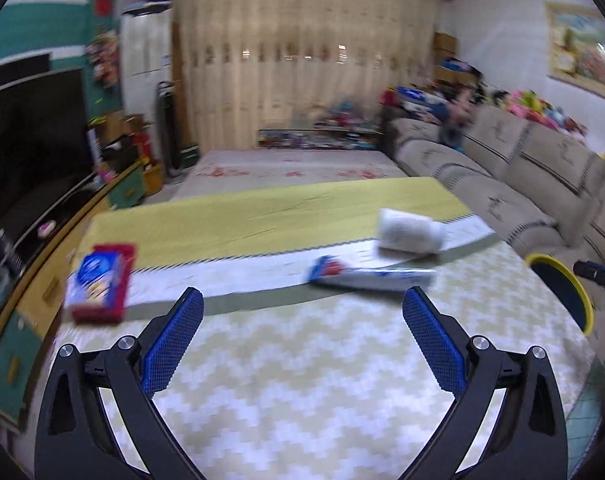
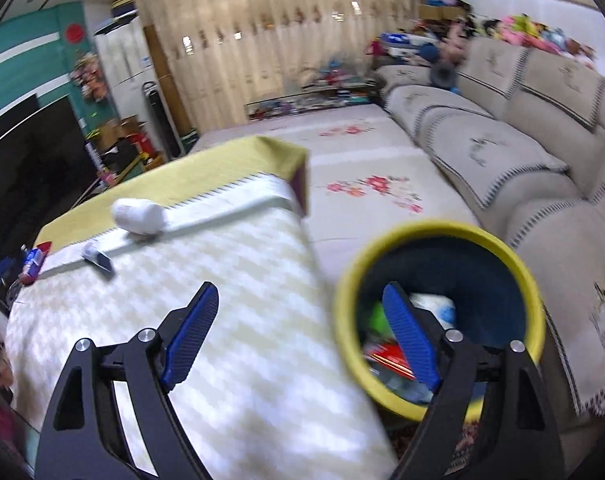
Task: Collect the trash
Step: 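Grasp the white pill bottle with the right gripper and lift it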
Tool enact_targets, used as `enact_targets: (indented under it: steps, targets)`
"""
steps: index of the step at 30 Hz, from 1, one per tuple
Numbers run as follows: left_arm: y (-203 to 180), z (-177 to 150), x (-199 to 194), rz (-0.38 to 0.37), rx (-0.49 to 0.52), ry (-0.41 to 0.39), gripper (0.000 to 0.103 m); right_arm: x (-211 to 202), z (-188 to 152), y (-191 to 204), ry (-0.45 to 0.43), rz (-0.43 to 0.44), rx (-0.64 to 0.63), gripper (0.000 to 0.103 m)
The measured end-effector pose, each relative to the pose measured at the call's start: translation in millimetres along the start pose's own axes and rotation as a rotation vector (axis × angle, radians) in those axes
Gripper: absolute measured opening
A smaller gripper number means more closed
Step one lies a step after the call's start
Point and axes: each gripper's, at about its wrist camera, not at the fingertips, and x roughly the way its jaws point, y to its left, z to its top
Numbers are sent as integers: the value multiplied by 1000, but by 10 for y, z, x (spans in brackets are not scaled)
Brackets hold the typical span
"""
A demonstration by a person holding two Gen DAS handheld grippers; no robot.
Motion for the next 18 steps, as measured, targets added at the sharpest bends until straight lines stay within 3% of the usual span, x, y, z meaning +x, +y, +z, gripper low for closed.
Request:
enact_targets:
  steps: [3,8,14,18]
  targets:
    - [201,-45,11,14,-46,8,98,182,202,433,7,30,-25,85]
    - [224,-92,-34,54,-48,13,98,551,380,1091,61,79,-33,85]
    - [389,-143,-68,-10,-192,37,98,991,551,1654,106,46,-32,86]
    - [446,-166,-78,13,-245,32,98,1234,646,1871,95,-18,-20,91]
